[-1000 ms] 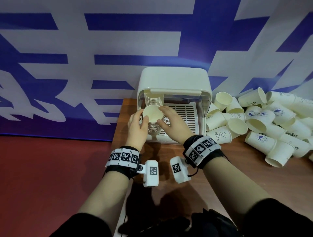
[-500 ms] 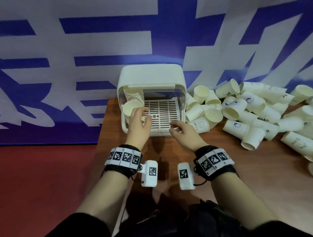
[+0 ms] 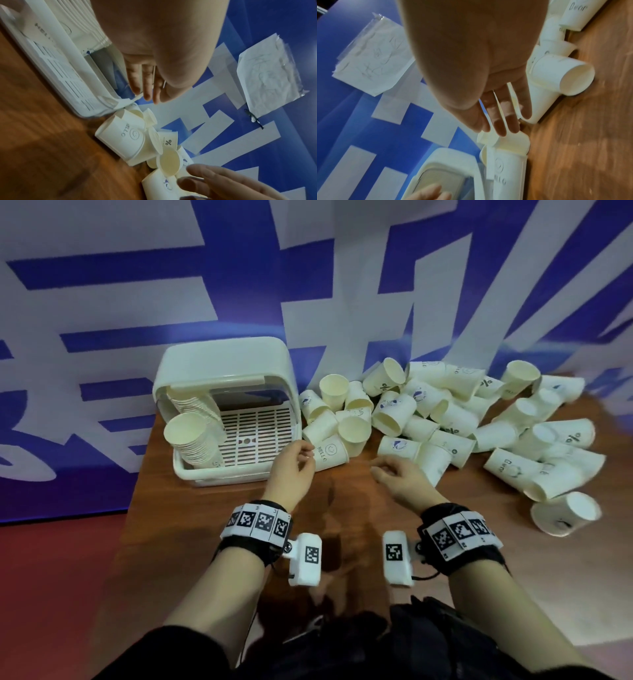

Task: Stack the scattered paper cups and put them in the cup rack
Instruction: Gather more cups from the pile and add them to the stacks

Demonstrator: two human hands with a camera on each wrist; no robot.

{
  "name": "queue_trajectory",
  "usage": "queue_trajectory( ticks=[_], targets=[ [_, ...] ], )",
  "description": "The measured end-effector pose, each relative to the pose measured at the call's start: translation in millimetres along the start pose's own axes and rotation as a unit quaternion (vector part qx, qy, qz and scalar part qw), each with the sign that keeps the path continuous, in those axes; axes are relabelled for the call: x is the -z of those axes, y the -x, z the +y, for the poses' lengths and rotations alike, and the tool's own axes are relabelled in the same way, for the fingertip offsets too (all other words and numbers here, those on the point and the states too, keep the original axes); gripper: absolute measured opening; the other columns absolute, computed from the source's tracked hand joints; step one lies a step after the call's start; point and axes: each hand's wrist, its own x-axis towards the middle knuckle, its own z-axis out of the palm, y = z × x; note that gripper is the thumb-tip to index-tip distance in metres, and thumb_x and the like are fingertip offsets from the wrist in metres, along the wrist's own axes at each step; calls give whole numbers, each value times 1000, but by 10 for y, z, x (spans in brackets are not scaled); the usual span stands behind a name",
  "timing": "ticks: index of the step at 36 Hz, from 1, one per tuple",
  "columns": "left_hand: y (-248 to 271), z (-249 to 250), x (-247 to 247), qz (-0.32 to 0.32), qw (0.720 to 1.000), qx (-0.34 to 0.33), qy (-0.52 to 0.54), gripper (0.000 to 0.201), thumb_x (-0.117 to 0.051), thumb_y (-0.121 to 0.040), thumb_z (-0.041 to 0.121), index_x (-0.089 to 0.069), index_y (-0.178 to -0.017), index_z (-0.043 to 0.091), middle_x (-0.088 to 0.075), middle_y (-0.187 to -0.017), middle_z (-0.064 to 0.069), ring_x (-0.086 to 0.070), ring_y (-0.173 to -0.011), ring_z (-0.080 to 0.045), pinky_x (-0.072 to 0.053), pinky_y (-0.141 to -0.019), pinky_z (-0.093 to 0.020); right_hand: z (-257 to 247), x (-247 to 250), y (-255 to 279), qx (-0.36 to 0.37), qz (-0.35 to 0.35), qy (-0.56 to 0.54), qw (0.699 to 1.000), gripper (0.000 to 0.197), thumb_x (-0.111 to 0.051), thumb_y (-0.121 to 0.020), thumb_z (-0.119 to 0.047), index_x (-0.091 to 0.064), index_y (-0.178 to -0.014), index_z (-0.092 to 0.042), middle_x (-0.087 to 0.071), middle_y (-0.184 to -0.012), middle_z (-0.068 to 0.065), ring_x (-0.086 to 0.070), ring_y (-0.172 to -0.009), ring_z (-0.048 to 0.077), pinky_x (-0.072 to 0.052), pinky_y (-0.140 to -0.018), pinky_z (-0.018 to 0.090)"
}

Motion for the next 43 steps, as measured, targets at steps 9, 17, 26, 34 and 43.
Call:
queue_trajectory(
  ticks=[9, 17, 26, 34, 43],
  targets=[
    [-160, 150, -535, 5, 996, 37, -85, 37, -59, -90, 17, -52, -125, 8, -51, -127, -10, -48, -118, -24, -40, -102, -37, 409, 615, -78, -38, 75, -10, 996, 17, -55, -92, -19, -63, -105, -12, -62, -97, 4, -56, -87, 14, -47, -69, 22],
    [-368, 148, -801, 20, 980, 82, -182, 62, -65, -86, 32, -40, -139, 12, -43, -141, -11, -37, -131, -29, -30, -108, -40, 653, 876, -280, -72, 117, 29, 990, 32, -53, -91, -14, -57, -121, -6, -59, -119, 10, -55, -100, 24, -35, -82, 26],
    [-502, 18, -953, -15, 969, 89, -231, 67, -64, -86, 31, -34, -143, 13, -32, -149, -6, -29, -136, -26, -24, -109, -40, 804, 948, -508, -91, 66, 120, 986, 53, -49, -91, -13, -36, -142, -8, -36, -146, 12, -37, -132, 26, -32, -103, 35],
    [-619, -75, -1026, -15, 959, 85, -270, 68, -64, -85, 29, -33, -144, 16, -28, -150, -4, -24, -137, -25, -20, -110, -39, 887, 891, -599, -106, 50, 100, 988, 50, -49, -90, -13, -42, -139, -8, -48, -137, 14, -47, -124, 29, -37, -101, 37],
    [-629, -186, -1032, -6, 942, 55, -331, 54, -63, -83, 32, -45, -132, 19, -49, -133, -2, -35, -123, -27, -26, -105, -38, 926, 827, -602, -138, 42, 117, 983, 32, -47, -92, -16, -57, -122, -9, -63, -114, 14, -57, -107, 29, -45, -86, 35]
  ],
)
